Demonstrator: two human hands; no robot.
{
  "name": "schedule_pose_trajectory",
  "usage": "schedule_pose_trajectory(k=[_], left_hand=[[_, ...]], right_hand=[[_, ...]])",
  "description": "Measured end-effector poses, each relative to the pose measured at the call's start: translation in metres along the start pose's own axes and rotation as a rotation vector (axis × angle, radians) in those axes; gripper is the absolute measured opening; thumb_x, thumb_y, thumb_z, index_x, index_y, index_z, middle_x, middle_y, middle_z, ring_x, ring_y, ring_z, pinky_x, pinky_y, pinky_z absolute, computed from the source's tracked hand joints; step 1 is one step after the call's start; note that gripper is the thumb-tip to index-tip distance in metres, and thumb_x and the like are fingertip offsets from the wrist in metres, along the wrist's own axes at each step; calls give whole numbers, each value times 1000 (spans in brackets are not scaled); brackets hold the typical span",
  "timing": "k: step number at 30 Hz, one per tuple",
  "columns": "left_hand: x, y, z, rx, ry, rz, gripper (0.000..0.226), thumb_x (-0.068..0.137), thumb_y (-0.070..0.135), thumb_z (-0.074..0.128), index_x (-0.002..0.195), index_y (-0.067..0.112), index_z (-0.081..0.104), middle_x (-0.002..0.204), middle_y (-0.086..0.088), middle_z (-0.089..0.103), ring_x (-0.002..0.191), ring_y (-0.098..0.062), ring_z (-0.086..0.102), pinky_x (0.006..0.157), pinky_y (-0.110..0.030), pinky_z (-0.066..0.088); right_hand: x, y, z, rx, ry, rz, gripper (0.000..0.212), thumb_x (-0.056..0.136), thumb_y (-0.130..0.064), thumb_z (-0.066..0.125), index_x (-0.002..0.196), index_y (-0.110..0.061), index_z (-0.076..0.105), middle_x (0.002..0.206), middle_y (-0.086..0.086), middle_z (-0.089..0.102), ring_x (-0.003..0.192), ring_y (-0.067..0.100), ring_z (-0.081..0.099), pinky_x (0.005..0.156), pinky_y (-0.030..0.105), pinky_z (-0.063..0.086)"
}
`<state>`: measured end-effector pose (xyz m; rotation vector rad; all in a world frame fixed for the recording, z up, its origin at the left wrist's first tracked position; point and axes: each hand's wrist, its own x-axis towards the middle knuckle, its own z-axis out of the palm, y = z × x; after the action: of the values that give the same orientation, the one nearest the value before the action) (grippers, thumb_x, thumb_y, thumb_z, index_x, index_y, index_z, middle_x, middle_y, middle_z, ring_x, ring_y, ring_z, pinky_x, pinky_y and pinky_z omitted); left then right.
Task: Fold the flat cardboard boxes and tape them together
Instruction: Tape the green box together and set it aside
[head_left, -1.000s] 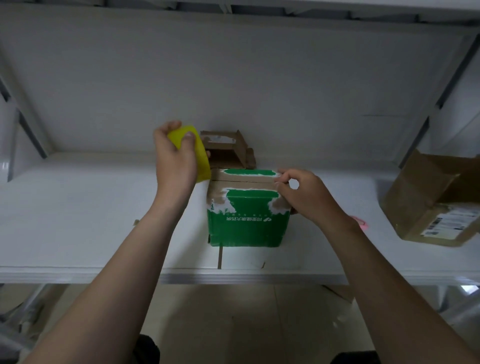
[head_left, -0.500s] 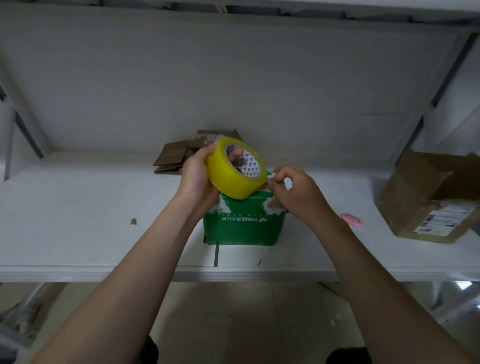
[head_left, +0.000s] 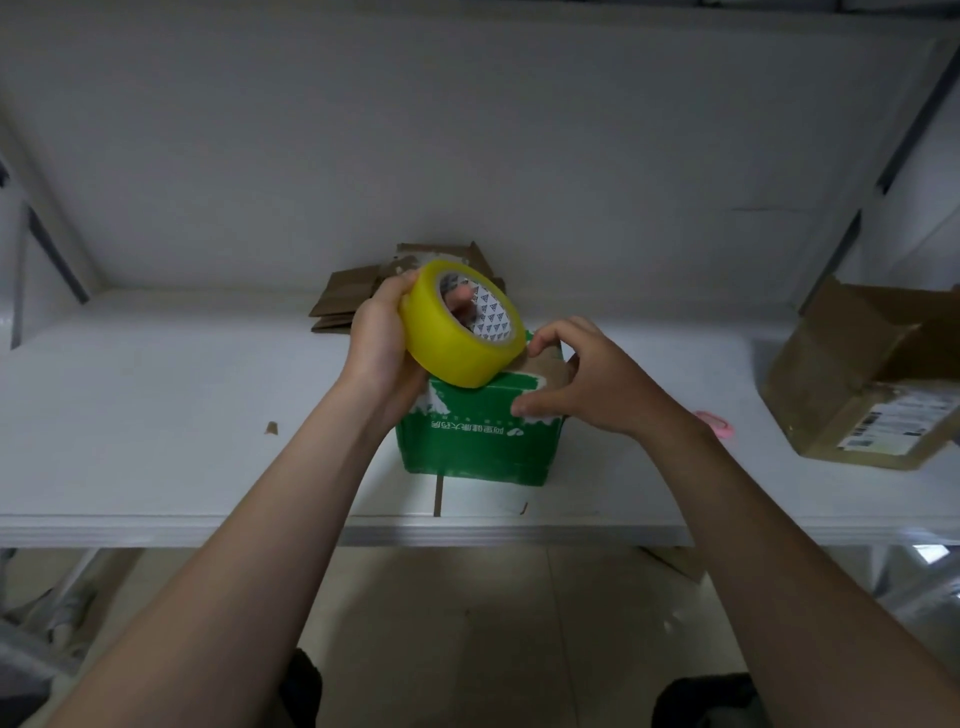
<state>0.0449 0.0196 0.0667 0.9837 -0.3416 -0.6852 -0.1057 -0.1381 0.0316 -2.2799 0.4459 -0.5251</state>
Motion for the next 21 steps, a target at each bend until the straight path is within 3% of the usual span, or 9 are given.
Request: schedule_pose_trajectory(k=[3, 5, 8, 11, 14, 16, 18, 21], left_hand=[[2, -7, 1, -26, 4, -4, 34, 103, 27, 46, 105, 4, 71, 85, -14, 73, 94, -30, 71, 90, -47, 59], [4, -14, 3, -24, 10, -15, 34, 103, 27, 49, 110, 1, 70, 83, -14, 72, 97, -32, 69, 90, -47, 59], [5, -23, 4, -5, 36, -61, 38, 102, 27, 53, 121, -2, 68, 89, -14, 74, 96, -30, 71, 91, -49, 59], [7, -26, 5, 11, 21, -61, 30, 102, 27, 55, 113, 4, 72, 88, -13, 75, 92, -27, 72, 94, -50, 57], [5, -28, 8, 57, -7, -64, 25, 102, 25, 54, 104, 7, 72, 87, -14, 75, 89, -27, 73, 89, -46, 60], [4, -31, 7, 75, 3, -66, 27, 102, 25, 55, 109, 5, 71, 95, -18, 75, 94, -31, 74, 92, -48, 58], [5, -33, 5, 69, 20, -79, 32, 102, 27, 54, 117, 3, 68, 104, -22, 74, 103, -35, 72, 99, -52, 54], [3, -33, 8, 64, 9, -99, 31, 104, 31, 51, 116, 7, 67, 108, -23, 73, 108, -35, 70, 100, -51, 53]], right_hand=[[2, 5, 2, -127, 37, -72, 58, 59, -30, 97, 104, -28, 60, 122, -13, 42, 98, 6, 52, 77, 19, 50], [3, 12, 3, -150, 42, -48, 58, 57, -31, 98, 103, -29, 61, 122, -14, 42, 100, 5, 51, 80, 24, 51], [4, 23, 3, -204, 28, -21, 57, 56, -36, 98, 102, -32, 64, 119, -12, 49, 100, 7, 53, 75, 24, 49], [3, 25, -1, -219, 16, -10, 55, 56, -39, 98, 101, -32, 66, 113, -12, 57, 92, 4, 55, 69, 22, 45], [-1, 19, -8, -205, -39, 38, 51, 59, -37, 97, 100, -32, 67, 108, -11, 63, 83, 4, 60, 66, 27, 53], [-4, 17, -10, -147, -102, 79, 49, 61, -32, 97, 100, -32, 68, 104, -7, 66, 67, 6, 65, 58, 30, 58], [-6, 17, -13, -140, -141, 97, 47, 62, -34, 96, 99, -34, 67, 98, -7, 67, 54, 5, 61, 51, 24, 53], [-6, 18, -18, -216, -175, 108, 44, 64, -42, 94, 99, -40, 66, 97, -16, 62, 60, -1, 55, 50, 12, 37]])
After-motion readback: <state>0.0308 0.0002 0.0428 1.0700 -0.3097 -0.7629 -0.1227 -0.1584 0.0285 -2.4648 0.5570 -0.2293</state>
